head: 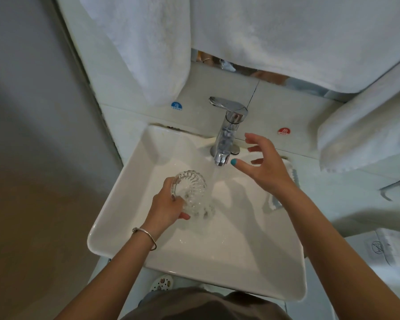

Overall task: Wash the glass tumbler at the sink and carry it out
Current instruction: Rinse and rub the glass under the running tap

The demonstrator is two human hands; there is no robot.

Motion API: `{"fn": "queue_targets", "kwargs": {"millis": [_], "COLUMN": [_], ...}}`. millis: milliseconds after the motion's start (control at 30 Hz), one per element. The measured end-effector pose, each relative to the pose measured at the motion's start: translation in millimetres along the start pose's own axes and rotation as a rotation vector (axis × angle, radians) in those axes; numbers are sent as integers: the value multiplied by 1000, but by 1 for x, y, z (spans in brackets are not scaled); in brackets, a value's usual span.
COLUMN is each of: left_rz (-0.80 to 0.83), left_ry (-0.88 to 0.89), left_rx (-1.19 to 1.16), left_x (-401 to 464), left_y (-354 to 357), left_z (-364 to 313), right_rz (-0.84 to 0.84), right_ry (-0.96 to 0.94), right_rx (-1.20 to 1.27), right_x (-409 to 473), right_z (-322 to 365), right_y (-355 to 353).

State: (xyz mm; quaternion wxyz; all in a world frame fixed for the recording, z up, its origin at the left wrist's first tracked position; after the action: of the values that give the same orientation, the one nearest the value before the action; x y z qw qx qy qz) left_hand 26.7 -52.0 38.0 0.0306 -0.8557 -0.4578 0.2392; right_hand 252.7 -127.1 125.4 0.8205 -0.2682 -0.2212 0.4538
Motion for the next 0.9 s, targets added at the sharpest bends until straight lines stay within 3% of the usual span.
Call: {"fn": "queue_targets", "kwargs": {"millis": [133, 300, 533, 600, 733, 900], "left_rz": [-51, -105, -91, -107, -38, 42], "left_ry": [157, 194, 361, 315, -20, -148], "left_rx": [234, 125, 318, 226, -268, -443], "left_x": [3, 8, 12, 13, 15, 10], "left_y": [-13, -34, -61, -61, -56, -51], "left_z": [-9, -20, -32, -35, -33, -35], "right_rz": [-20, -104, -138, -121, -103, -100], "right_ry": [-109, -226, -332, -339, -337, -335], "right_rx": [-69, -185, -234, -251, -256, -235], "right_x": [12, 26, 41, 45, 49, 51], "right_z": [15, 35, 47, 50, 50, 46], "right_y": [3, 9, 11, 12, 13, 13]}}
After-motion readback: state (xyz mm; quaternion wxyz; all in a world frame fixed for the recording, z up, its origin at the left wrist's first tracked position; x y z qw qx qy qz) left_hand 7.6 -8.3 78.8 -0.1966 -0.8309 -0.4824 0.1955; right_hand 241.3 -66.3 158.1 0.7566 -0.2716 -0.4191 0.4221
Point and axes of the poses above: each hand's wrist, its own x-axis towards the middle knuckle, its own y-axis out of the palm, z = x × y, the point moved 2 cm from there along x, towards the middle knuckle, and after that the axes turned 1 degree about x, right-handed, at the moved point
